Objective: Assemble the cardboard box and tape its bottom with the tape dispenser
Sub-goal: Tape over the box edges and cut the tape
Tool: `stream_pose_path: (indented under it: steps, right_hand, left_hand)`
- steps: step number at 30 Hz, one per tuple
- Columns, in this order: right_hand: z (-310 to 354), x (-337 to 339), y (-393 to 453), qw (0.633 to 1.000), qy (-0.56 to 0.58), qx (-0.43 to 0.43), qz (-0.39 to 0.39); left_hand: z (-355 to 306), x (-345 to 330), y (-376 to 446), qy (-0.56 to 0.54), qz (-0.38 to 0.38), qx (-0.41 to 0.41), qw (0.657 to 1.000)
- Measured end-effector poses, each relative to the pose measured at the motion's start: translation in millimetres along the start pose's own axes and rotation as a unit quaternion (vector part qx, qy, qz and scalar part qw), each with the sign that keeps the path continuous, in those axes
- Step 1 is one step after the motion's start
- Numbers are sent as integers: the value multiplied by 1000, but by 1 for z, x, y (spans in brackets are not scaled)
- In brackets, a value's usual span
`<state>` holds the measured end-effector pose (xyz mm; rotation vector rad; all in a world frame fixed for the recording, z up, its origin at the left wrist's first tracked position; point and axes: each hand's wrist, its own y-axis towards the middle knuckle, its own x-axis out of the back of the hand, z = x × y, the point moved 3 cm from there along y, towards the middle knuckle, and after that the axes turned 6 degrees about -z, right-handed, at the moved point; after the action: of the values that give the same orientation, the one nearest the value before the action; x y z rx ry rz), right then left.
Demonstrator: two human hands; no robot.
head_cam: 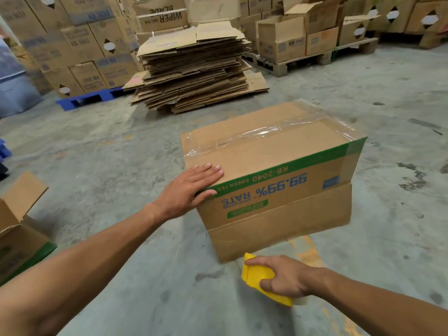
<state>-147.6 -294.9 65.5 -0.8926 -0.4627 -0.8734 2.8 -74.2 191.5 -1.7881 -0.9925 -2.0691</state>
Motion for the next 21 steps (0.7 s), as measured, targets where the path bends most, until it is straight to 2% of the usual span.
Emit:
stream_pose_path:
  steps: [5, 9, 12, 15, 18, 20, 21]
  right_hand:
    - [8, -23, -2, 967, -218, 55, 121]
    - [-4, -44, -1, 919, -351, 133, 122]
    - [-16, -49, -6, 895, -400, 163, 111]
    - [-7, -42, -3, 903, -373, 124, 173]
    - [36, 5, -1, 946, -231, 45, 225]
    - [72, 59, 2, 977, -106, 64, 172]
    - [88, 92, 2, 989, -51, 96, 102]
  left_hand:
    - [27, 6, -25, -19, -21, 73, 997]
    - [18, 7, -26, -75, -62, 119, 988]
    - [18, 12, -18, -124, -102, 157, 975]
    - [28, 16, -8, -151, -105, 236, 954]
    - [46, 10, 11, -143, -41, 330, 932]
    - [57, 9, 24, -145, -14, 390, 909]
    - [61, 9, 30, -152, -9, 413, 898]
